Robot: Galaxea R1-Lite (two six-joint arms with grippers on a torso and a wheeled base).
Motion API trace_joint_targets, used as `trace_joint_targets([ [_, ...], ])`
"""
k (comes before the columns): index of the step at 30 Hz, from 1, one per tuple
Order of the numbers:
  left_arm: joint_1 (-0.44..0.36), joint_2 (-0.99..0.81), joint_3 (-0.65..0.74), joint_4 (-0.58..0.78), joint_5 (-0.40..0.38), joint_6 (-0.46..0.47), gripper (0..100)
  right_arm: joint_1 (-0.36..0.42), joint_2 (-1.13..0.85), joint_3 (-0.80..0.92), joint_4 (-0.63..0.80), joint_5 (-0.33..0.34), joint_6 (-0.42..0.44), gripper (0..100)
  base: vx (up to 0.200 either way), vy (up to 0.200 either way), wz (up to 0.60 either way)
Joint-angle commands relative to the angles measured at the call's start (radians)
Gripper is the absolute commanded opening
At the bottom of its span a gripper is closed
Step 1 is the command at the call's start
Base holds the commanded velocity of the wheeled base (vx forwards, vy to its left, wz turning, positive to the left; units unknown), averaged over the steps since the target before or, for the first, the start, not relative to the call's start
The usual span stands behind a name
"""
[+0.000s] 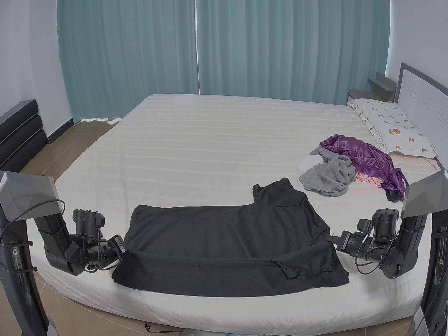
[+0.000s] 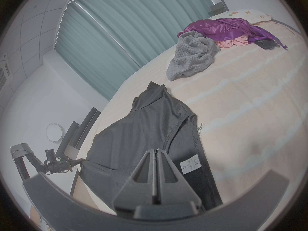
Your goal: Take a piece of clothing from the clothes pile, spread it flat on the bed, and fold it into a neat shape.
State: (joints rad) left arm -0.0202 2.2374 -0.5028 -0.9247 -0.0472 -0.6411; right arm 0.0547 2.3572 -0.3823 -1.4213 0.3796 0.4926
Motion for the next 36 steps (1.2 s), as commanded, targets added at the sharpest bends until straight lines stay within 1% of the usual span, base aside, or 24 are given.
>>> trace_joint_targets([
  [1,-0.003,0.036,-0.02,0.0,0.003,0.0,0,0.002,0.043,-0.027,0.001,0.001,0.0,0,0.0,0.0,0.0],
  [10,-0.004,0.039,-0.03,0.003,0.007,-0.006,0,0.002,0.076,-0.038,-0.008,0.002,0.0,0,0.0,0.0,0.0],
  [11,-0.004,0.039,-0.03,0.001,0.007,-0.006,100,0.002,0.08,-0.04,-0.011,0.001,0.0,100,0.0,0.0,0.0],
  [14,-0.004,0.037,-0.03,0.001,0.007,-0.006,100,0.002,0.074,-0.035,-0.018,0.005,0.001,100,0.0,0.0,0.0],
  [16,-0.004,0.037,-0.03,0.001,0.007,-0.006,100,0.004,0.068,-0.03,-0.025,0.005,0.021,100,0.0,0.0,0.0],
  [18,-0.004,0.037,-0.03,0.001,0.007,-0.008,100,0.005,0.06,-0.027,-0.042,0.005,0.072,100,0.0,0.0,0.0],
  [20,-0.003,0.034,-0.028,0.001,0.006,-0.017,100,0.004,0.056,-0.021,-0.071,0.005,0.153,100,0.0,0.0,0.0],
  [21,-0.003,0.034,-0.028,0.001,0.006,-0.017,100,0.004,0.056,-0.021,-0.071,0.005,0.153,100,0.0,0.0,0.0],
  [22,0.0,0.028,-0.031,0.001,0.006,-0.034,100,-0.001,0.059,-0.018,-0.097,0.005,0.221,100,0.0,0.0,0.0],
  [25,0.016,-0.015,-0.03,-0.01,-0.002,-0.071,100,-0.012,0.056,-0.01,-0.113,0.005,0.304,100,0.0,0.0,0.0],
  [27,0.034,-0.048,-0.03,-0.017,-0.011,-0.086,100,-0.013,0.053,-0.01,-0.114,0.005,0.345,100,0.0,0.0,0.0],
  [28,0.037,-0.052,-0.03,-0.016,-0.011,-0.086,100,-0.013,0.051,-0.01,-0.114,0.005,0.351,100,0.0,0.0,0.0],
  [29,0.055,-0.071,-0.039,-0.019,-0.014,-0.088,100,-0.012,0.042,-0.007,-0.114,0.005,0.377,100,0.0,0.0,0.0],
  [32,0.083,-0.09,-0.085,-0.006,-0.031,-0.088,100,-0.012,0.03,0.003,-0.114,0.007,0.419,100,0.0,0.0,0.0],
  [36,0.094,-0.068,-0.183,0.003,-0.095,-0.088,100,-0.007,0.037,0.003,-0.117,0.007,0.439,100,0.0,0.0,0.0],
])
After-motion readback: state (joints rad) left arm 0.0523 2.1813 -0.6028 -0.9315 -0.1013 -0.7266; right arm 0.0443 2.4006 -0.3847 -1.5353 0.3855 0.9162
